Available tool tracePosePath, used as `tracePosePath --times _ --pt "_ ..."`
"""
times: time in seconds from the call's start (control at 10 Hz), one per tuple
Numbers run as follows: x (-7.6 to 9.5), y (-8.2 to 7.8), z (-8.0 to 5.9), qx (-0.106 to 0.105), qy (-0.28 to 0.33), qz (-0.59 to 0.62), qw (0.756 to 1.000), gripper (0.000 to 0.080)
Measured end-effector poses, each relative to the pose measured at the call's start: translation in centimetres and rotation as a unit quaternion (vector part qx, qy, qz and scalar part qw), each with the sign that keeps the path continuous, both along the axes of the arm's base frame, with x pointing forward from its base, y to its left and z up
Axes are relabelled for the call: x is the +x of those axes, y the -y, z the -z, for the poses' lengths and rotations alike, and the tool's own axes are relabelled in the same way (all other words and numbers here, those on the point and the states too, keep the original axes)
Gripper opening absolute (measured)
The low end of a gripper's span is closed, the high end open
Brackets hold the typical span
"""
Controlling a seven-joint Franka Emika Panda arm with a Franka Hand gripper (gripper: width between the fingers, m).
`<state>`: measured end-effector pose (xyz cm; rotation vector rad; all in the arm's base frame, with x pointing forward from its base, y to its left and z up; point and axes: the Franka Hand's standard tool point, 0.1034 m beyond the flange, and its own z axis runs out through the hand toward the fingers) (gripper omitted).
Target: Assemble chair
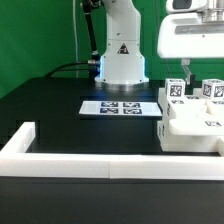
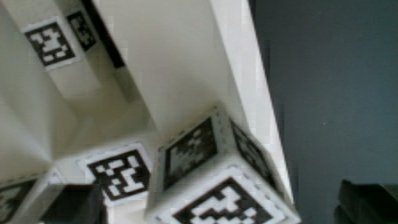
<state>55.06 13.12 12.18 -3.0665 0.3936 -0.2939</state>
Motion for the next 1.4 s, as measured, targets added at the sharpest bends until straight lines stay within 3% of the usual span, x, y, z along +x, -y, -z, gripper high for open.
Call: tracePosePath --times 0.1,0.2,0.3,0.5,0.8,1.1,1.4 --pt "0.02 0.06 0.00 -0.009 0.000 -0.040 0.999 0.0649" --pt "0.03 0.10 0.00 -0.013 0.001 -0.053 0.998 0.0526" --pt "0.02 0.10 0.00 -0.012 0.000 -0.048 0.999 0.0526" --pt "0.04 0.10 -0.01 -0.012 0.001 -0.048 0.999 0.0284" --pt "0.03 0.11 0.00 -0.010 0.000 -0.037 0.999 0.0285" --pt "0.09 0.40 -0.03 0.018 -0.002 0.091 0.996 0.0285" --pt "0.28 0.65 -0.14 0.047 0.000 0.220 0.974 0.0288"
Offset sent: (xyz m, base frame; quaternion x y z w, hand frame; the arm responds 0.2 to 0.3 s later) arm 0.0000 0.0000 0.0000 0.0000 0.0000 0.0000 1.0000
